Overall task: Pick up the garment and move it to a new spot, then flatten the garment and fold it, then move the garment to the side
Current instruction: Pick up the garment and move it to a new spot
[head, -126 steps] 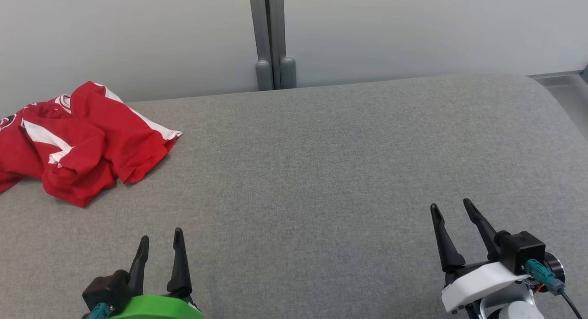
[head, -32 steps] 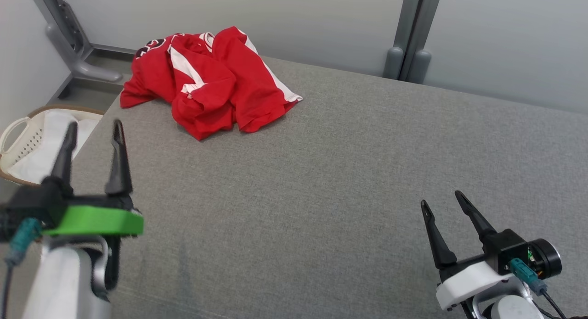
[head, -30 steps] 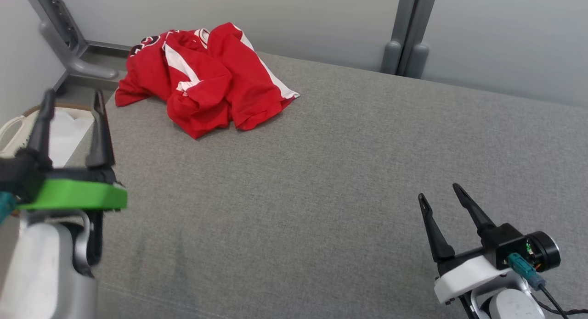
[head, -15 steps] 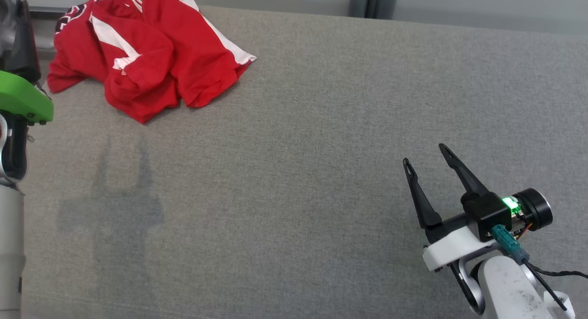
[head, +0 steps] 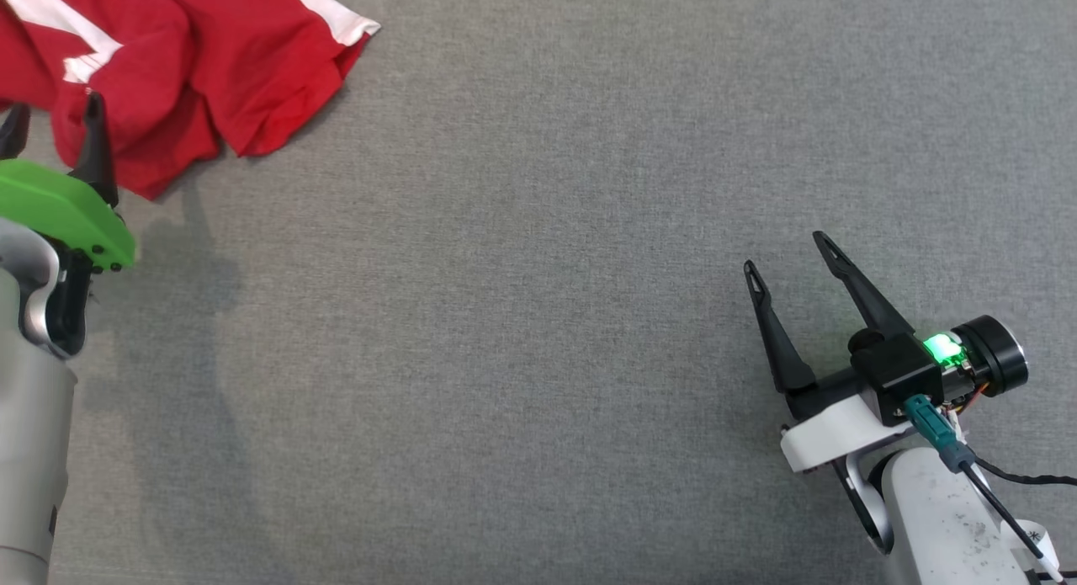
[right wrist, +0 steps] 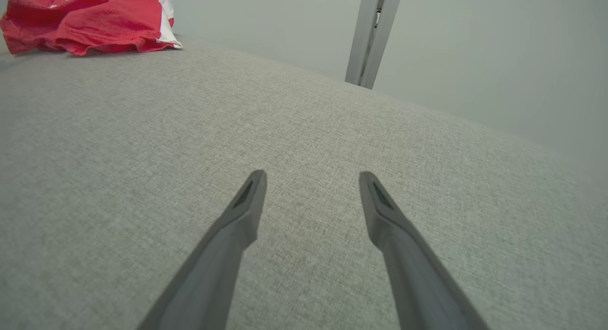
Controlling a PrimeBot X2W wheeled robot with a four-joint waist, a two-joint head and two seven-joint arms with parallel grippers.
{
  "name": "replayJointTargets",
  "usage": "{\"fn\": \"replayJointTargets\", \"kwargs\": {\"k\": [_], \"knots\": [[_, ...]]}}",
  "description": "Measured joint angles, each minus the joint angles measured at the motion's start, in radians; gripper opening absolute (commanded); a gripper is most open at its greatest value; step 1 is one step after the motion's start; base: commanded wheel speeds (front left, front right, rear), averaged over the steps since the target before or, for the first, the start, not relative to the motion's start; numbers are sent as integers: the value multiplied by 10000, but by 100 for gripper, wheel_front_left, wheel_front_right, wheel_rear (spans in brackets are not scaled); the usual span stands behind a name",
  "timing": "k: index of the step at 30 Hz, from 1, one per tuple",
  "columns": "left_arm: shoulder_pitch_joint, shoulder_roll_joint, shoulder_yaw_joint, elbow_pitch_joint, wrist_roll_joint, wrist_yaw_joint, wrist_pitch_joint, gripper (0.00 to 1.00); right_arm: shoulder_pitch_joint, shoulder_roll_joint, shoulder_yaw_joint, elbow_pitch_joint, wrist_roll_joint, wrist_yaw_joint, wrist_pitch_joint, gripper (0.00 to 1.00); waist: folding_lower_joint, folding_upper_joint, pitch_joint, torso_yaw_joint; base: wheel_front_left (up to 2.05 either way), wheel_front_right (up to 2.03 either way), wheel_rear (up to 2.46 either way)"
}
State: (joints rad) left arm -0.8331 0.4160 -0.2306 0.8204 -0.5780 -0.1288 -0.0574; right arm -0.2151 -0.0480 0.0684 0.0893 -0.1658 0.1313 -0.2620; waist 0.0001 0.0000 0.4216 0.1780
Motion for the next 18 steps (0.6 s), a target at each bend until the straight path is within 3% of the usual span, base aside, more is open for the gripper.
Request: {"fn": "replayJointTargets", "kwargs": {"k": [6, 16, 17, 18], "knots": [[-296, 125, -961, 201, -493, -2, 437, 100, -11, -2, -79, -92, -102, 0, 0, 100, 0, 0, 488, -136, 0, 0, 0], [-950, 433, -1480, 928, -1200, -2, 1390, 100, -106, 0, -123, -161, -113, 0, 0, 100, 0, 1, 901, -333, 0, 0, 0], [-996, 435, -1505, 1028, -1262, -2, 1532, 91, -117, 2, -123, -161, -104, 0, 0, 100, 0, 0, 918, -354, 0, 0, 0], [-1013, 439, -1530, 1104, -1300, -2, 1615, 57, -122, 2, -121, -161, -92, 0, 0, 100, 0, 1, 928, -371, 0, 0, 0]]}}
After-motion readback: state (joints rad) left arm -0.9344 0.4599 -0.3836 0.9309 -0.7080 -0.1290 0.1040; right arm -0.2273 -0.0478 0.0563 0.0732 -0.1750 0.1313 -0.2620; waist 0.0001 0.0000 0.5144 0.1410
